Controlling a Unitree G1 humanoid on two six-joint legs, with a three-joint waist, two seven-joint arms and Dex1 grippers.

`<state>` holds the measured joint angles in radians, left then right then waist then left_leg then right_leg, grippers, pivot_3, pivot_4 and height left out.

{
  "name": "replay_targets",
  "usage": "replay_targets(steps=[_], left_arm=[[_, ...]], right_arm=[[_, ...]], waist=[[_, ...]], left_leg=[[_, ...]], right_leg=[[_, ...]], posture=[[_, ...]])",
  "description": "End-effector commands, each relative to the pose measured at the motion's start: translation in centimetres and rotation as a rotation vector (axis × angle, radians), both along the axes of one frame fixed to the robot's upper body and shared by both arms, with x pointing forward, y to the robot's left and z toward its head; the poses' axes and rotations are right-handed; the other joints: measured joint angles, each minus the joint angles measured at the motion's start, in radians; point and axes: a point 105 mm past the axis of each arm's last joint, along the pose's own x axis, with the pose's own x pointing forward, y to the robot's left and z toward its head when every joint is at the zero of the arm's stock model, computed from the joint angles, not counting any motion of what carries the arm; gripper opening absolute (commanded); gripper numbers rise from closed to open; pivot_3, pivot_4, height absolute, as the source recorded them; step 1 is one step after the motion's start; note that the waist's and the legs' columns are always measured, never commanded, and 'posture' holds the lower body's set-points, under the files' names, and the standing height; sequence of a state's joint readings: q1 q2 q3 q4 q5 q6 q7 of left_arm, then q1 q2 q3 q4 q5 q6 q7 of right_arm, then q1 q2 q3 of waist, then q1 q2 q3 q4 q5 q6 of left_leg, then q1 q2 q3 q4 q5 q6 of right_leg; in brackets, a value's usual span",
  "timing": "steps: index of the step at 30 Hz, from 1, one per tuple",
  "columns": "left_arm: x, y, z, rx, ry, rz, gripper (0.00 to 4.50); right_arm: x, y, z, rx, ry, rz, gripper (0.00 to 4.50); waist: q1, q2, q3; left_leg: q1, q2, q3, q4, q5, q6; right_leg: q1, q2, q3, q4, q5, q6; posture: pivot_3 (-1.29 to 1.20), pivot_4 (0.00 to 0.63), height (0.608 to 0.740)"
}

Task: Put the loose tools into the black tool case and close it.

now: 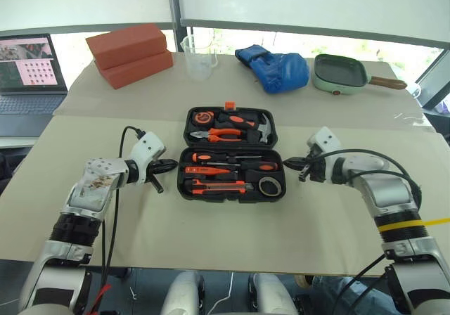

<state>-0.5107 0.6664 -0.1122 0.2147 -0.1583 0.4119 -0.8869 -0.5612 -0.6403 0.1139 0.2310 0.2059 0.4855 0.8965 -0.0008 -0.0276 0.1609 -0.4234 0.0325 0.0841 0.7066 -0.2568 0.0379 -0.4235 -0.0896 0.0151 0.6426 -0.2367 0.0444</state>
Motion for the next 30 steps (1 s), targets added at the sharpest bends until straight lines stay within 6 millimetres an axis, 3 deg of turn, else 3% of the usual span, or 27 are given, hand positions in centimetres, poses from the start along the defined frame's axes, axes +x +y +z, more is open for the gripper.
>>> replay_targets(steps=[1,5,9,17,21,25,30], left_arm=[[-0.2,-1.3,1.2,-0.018,-0.041,-0.068,0.05],[-1.3,-2.1,1.5,-0.067,-0.027,-0.119,0.05],[-5.0,-2.9,0.8,-0.061,0.042,-0.246,0.05],[-10.1,-3.0,-1.7,-0.026,0.165,-0.294,0.05],[-11.1,-1.6,-2.6,0.003,0.195,-0.221,0.05],[-12.1,-0.3,-3.0,0.030,0.219,-0.191,0.05],[-12.0,2.5,-2.6,0.056,0.225,-0.096,0.05]], right_arm=[[0.0,1.9,1.6,0.014,-0.066,0.093,0.00],[-1.4,3.1,1.9,0.023,-0.067,0.197,0.00],[-3.3,3.2,1.7,0.014,-0.053,0.254,0.00],[-8.9,3.6,0.2,-0.022,0.026,0.393,0.00],[-10.9,3.6,-0.5,-0.031,0.054,0.401,0.00],[-11.3,2.8,-1.2,-0.048,0.075,0.365,0.00],[-11.1,1.0,-1.1,-0.077,0.073,0.293,0.00]], waist=[[-0.002,0.000,0.000],[-0.008,0.000,0.000],[-0.012,0.000,0.000],[-0.010,0.000,0.000],[-0.010,0.001,-0.001],[-0.014,0.001,-0.001],[-0.013,0.001,-0.001]], left_leg=[[0.000,0.000,0.000,0.000,0.000,0.000],[0.000,0.000,-0.001,-0.002,0.000,0.000],[0.000,0.000,-0.005,-0.006,0.000,0.000],[0.001,0.001,-0.005,-0.012,0.000,0.001],[0.004,0.001,-0.004,-0.012,-0.001,0.001],[0.006,0.001,-0.004,-0.013,-0.001,0.001],[0.008,0.001,-0.003,-0.014,-0.001,0.000]], right_leg=[[0.000,0.000,0.000,0.000,0.000,0.000],[-0.001,0.000,0.000,0.000,0.000,0.000],[-0.001,-0.001,0.001,0.000,0.000,0.000],[-0.001,-0.002,0.000,-0.002,0.000,0.001],[0.002,-0.002,0.001,-0.011,-0.001,0.001],[0.004,-0.002,0.001,-0.010,-0.001,0.001],[0.003,-0.002,0.002,-0.010,-0.001,0.000]], posture=[[0.00,0.150,0.738],[0.00,0.150,0.738],[0.00,0.150,0.738],[0.00,0.150,0.738],[0.00,0.150,0.738],[0.00,0.150,0.738],[0.00,0.150,0.738]])
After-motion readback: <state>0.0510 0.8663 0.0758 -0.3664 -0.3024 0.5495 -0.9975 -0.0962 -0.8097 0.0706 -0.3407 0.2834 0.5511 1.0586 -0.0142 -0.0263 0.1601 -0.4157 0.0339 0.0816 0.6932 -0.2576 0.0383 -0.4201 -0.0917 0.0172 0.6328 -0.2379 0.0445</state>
